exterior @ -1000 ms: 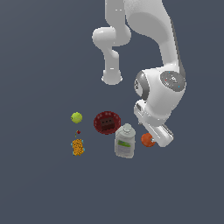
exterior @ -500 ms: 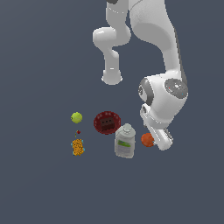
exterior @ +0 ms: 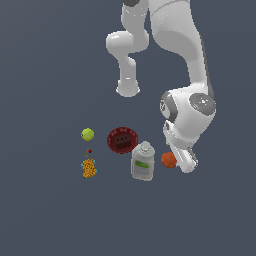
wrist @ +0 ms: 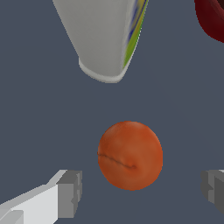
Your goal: Pick up a designated object from a clutter of objects.
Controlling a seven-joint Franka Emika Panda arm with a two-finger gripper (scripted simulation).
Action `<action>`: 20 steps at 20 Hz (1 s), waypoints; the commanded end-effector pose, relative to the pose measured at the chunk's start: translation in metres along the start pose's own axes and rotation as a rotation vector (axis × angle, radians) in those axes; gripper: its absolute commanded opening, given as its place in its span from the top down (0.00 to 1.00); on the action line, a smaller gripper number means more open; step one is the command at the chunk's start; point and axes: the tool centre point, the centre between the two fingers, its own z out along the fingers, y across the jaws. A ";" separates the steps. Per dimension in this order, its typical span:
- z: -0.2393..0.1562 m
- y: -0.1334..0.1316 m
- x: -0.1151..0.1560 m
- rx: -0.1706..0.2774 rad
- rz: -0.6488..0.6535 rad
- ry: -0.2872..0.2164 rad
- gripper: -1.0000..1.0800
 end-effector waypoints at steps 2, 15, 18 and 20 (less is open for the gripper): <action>0.000 0.000 0.000 0.000 0.000 0.000 0.04; 0.048 0.001 0.000 0.000 0.004 0.000 0.04; 0.050 0.000 0.000 0.000 0.004 0.000 0.04; 0.050 0.000 0.000 0.000 0.004 0.000 1.00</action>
